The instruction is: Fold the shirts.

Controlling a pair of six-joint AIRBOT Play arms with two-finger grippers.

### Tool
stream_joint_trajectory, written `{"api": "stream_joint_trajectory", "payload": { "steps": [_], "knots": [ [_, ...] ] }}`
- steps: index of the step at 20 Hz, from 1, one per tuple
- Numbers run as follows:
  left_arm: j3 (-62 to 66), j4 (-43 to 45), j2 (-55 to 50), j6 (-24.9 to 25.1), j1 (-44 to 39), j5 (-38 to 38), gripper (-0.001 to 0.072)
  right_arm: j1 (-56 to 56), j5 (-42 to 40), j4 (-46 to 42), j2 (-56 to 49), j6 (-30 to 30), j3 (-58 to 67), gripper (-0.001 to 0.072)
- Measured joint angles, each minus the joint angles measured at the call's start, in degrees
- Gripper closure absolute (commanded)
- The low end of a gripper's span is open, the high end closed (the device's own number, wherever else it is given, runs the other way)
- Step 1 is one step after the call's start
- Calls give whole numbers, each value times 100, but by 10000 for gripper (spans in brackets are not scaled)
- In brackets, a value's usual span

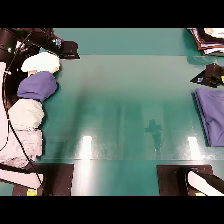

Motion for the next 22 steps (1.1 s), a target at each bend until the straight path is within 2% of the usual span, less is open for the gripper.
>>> {"api": "stream_joint_trajectory", "payload": {
  "steps": [16, 17, 18, 19, 22],
  "knots": [
    [0, -2, 0, -7, 0, 59, 678, 0, -63, 4, 0, -4, 0, 697],
    [0, -2, 0, -7, 0, 111, 595, 0, -61, 11, 0, -4, 0, 697],
    [0, 17, -2, 4, 0, 192, 203, 0, -63, 24, 0, -4, 0, 696],
    [0, 146, -2, 22, -4, 291, 33, 2, -63, 31, 0, -4, 0, 697],
    [0, 1217, -39, -57, 20, 693, 45, 4, -66, 39, 0, -2, 0, 697]
  ]
}}
